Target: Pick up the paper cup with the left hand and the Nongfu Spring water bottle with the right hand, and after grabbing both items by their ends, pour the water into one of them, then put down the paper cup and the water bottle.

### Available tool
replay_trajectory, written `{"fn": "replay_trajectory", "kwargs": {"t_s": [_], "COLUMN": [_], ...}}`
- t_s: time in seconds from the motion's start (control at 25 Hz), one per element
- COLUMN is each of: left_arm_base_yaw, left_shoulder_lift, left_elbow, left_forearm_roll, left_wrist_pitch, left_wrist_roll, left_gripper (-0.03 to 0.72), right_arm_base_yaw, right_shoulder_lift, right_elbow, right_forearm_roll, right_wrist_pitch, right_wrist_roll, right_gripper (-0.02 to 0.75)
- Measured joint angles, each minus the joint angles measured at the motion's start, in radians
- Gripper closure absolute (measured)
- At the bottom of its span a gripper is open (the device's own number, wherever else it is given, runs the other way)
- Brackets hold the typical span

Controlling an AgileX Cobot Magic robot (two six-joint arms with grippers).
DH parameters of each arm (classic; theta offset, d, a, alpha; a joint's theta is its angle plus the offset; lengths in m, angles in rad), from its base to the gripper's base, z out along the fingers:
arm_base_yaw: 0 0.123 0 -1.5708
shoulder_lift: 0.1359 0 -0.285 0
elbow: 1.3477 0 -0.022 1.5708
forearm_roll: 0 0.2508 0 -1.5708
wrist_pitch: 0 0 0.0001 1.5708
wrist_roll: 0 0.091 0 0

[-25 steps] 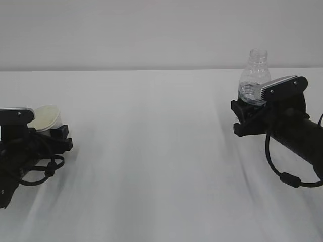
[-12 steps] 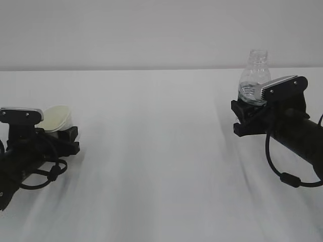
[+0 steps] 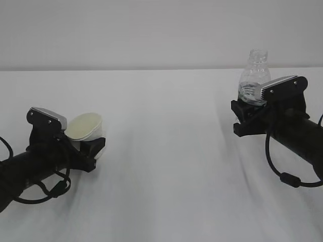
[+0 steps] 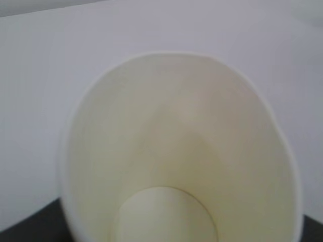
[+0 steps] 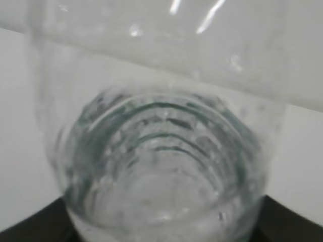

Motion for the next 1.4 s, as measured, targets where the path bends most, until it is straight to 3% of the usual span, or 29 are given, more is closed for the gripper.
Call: {"fn": "replay_trajectory", "kwargs": {"t_s": [0.88, 1.4], "left_arm_base_yaw": [0.000, -0.059], "left_shoulder_lift": [-0.126, -0.126], "left_elbow": [-0.003, -0.165], "left_forearm_roll": [0.453, 0.771], "left_wrist_pitch": [0.002, 0.004], "left_wrist_roll": [-0.193, -0.420], "left_gripper": [0.246, 0.246], "right_arm_base_yaw": [0.000, 0.000], "right_shoulder_lift": [0.000, 0.000], "right_elbow": [0.000, 0.000], "right_forearm_roll": [0.000, 0.000], "right_wrist_pitch": [0.000, 0.016], "right_wrist_roll": [-0.004, -0.044], "right_gripper": [0.323, 0.324]}}
